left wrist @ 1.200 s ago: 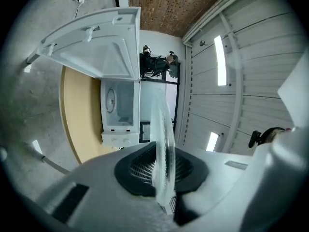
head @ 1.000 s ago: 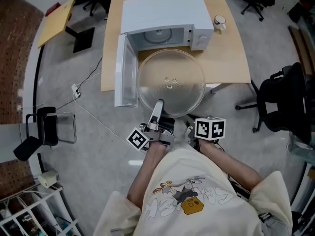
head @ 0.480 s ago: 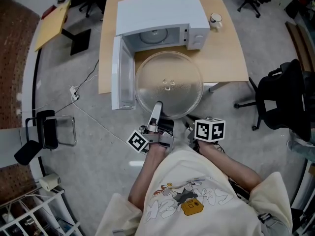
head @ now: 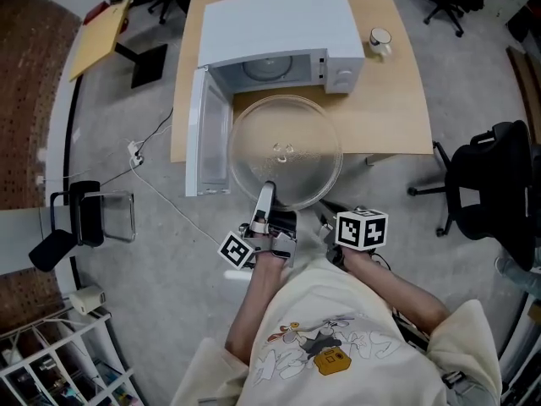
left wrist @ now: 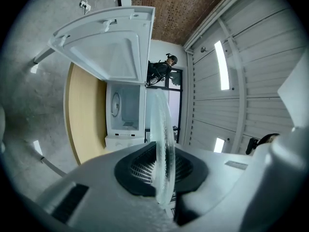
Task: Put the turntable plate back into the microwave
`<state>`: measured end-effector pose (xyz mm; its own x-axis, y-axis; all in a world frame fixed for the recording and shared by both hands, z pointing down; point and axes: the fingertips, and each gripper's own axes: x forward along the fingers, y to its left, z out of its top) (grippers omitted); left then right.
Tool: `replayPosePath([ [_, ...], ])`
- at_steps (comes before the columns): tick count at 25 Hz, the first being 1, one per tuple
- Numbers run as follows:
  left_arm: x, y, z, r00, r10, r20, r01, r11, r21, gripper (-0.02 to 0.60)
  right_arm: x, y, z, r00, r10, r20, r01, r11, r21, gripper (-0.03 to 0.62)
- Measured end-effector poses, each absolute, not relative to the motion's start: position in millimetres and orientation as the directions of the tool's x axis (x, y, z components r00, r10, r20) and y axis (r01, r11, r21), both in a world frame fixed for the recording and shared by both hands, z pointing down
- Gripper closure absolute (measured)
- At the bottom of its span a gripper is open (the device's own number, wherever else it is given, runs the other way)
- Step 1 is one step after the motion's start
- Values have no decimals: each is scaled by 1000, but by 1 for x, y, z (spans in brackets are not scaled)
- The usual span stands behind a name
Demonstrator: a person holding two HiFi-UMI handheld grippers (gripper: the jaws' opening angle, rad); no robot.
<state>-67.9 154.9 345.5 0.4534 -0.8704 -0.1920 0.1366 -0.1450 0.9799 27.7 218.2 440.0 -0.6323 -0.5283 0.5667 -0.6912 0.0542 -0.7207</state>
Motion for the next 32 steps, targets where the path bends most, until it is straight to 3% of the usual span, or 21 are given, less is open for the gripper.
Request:
replayPosePath([
  [8,-70,108,361,453,-880,-146,126,-99,987,552,30,176,450,-641,-490,591,-692,36,-721,586],
  [19,-64,44,374,593,-798,-111,108,-57,992,552,38,94,469,-575,-485,659,-747,-17,-664,586],
  [32,-61,0,416,476,-879,-38,109,16,994,552,47,53,478,-627,-457,631,-700,-25,-714,586],
])
